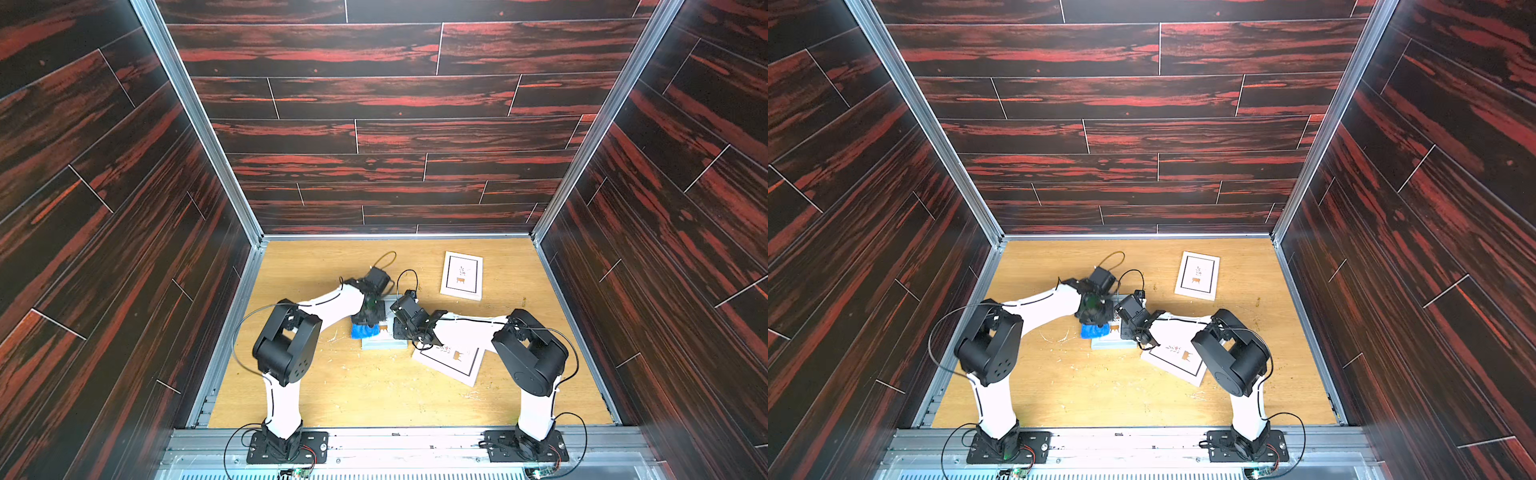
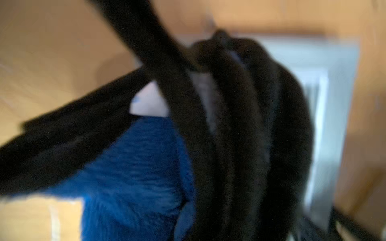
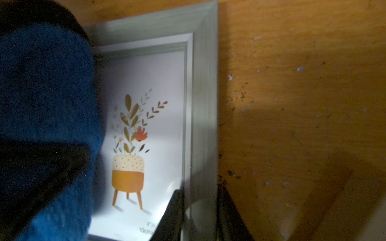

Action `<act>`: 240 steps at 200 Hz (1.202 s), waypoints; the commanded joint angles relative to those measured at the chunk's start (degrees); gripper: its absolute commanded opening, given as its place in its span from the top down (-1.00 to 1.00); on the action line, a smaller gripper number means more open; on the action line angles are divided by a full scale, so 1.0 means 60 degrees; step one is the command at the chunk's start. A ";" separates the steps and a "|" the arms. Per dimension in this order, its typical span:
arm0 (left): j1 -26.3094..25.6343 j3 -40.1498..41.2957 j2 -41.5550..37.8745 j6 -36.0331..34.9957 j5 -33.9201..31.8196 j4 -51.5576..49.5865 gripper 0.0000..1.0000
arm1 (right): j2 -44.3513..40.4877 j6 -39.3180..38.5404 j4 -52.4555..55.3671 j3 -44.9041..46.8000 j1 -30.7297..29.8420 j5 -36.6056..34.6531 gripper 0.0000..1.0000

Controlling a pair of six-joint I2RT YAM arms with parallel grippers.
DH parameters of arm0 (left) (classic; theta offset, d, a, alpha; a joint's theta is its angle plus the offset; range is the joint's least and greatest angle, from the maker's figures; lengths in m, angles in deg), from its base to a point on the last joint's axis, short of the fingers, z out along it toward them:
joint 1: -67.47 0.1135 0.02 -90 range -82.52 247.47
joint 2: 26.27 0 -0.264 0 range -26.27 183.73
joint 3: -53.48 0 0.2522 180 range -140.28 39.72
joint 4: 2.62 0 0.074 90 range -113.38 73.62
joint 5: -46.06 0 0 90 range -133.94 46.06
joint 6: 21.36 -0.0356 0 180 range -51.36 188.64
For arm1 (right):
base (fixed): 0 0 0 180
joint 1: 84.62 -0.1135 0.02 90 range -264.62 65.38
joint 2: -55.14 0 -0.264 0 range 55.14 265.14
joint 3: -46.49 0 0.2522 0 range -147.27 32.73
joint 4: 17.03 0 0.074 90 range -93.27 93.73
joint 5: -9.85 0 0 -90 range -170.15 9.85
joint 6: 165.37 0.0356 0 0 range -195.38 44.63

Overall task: Wipe the picture frame with a cloth
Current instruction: Wipe the dirt from the picture frame.

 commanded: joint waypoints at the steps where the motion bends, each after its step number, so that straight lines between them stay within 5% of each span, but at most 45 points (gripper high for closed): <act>1: -0.0129 0.0776 -0.0612 0.0292 0.0085 -0.0463 1.00 | 0.0031 0.0004 0.0746 0.0282 -0.0063 0.0128 1.00; 29: -0.0039 0.0576 -0.0562 0.0371 0.0664 -0.0398 1.00 | 0.0070 0.0005 0.0821 0.0180 -0.0061 0.0130 1.00; 79: -0.0559 0.1917 -0.0688 0.2136 0.2615 0.2956 1.00 | 0.0013 0.0127 0.0701 0.0239 -0.0065 0.0198 1.00; 149: 0.0496 0.3451 -0.2516 0.1949 0.1063 0.2253 1.00 | -0.0062 0.0069 0.0865 0.0252 -0.0026 -0.0016 1.00; 201: -0.0324 0.2914 -0.1066 0.3020 0.2096 0.4003 1.00 | -0.0061 0.0083 0.0887 0.0179 -0.0025 -0.0009 1.00; 240: 0.0291 0.3417 -0.1633 0.2761 0.1545 0.3626 1.00 | -0.0077 0.0066 0.0924 0.0238 -0.0027 -0.0060 1.00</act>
